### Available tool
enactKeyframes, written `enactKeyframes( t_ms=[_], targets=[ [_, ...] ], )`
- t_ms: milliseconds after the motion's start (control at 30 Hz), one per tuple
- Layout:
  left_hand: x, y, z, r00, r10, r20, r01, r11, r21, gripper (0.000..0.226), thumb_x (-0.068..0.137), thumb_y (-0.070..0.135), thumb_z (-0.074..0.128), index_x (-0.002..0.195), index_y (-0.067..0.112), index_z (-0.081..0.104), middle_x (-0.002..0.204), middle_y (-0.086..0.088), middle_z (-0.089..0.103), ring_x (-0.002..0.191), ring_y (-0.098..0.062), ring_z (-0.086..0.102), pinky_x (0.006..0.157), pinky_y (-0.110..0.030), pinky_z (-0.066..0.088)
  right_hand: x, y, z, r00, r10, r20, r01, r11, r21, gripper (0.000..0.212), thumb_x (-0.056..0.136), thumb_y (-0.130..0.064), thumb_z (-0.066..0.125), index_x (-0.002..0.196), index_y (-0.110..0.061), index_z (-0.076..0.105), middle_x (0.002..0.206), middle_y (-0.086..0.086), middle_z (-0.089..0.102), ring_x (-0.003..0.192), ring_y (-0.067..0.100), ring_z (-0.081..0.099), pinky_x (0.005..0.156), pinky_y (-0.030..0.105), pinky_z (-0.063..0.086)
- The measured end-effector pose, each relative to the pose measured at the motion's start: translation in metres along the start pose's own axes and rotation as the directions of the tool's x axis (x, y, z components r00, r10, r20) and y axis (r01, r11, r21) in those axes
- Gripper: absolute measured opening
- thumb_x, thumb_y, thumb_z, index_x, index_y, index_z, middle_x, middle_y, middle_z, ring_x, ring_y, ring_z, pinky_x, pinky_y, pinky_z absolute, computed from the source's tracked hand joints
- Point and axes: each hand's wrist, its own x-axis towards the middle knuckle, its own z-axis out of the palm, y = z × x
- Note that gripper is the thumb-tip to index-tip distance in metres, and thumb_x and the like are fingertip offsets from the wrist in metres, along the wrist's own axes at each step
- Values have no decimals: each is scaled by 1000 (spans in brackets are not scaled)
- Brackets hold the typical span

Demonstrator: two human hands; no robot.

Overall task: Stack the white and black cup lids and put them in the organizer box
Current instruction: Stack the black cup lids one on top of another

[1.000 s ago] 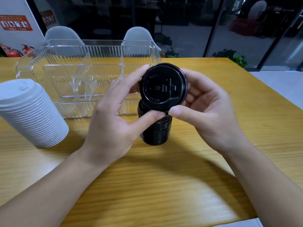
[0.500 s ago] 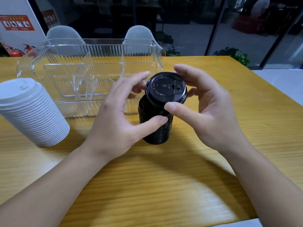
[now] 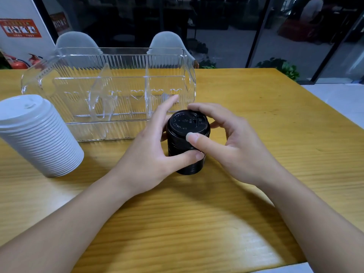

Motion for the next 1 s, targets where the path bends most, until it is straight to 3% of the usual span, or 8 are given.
enactKeyframes(
  t_ms=[100,300,500,633,733,867,1000],
  targets=[
    [2,-5,-2,1000,4,15,-3,999,-46,118,83,45,99,176,48,26,150,13,73,147,-17,66,129,-53,44,0,0,-1,999,30,45,-31,999,38,50,105,-27,79,152,-26,64,146,-17,71,142,14,62,118,49,47],
    [3,-9,1,999,-28,26,31,995,-98,118,82,33,101,176,43,29,152,10,72,145,-16,68,127,-52,49,0,-1,-1,1000,-5,-6,6,997,78,56,104,-21,80,157,-23,61,151,-14,69,145,12,62,123,52,47],
    [5,-11,0,998,-62,27,65,991,-114,125,80,24,106,178,35,29,153,11,72,146,-14,67,126,-49,50,-1,-1,4,997,3,-77,4,996,85,62,93,-25,91,150,-20,68,141,-13,76,137,10,68,121,41,50],
    [5,-9,0,997,-80,15,81,990,-112,126,75,32,109,177,33,34,152,14,72,144,-11,68,125,-47,52,-3,-2,8,994,23,-105,-13,996,92,64,89,-25,95,148,-21,70,138,-14,77,133,5,70,119,36,53],
    [6,-10,-1,997,-72,13,73,992,-107,116,72,34,107,170,31,44,150,11,74,141,-15,71,123,-50,54,-3,1,10,994,29,-108,-14,990,141,64,89,-18,94,149,-17,69,138,-9,77,131,10,73,118,39,55],
    [7,-9,-1,998,-52,17,53,995,-89,93,80,14,105,158,25,55,143,4,77,136,-19,74,119,-52,57,-3,2,14,994,43,-105,-25,987,161,60,94,-14,90,149,-14,68,140,-5,77,131,14,73,117,45,56],
    [4,-8,0,998,-55,-2,55,995,-87,81,83,28,103,152,27,60,143,3,76,137,-22,72,119,-55,56,-6,-3,19,987,129,-99,-105,971,214,61,99,-19,87,155,-15,63,141,-6,77,133,13,72,118,46,55]
  ],
)
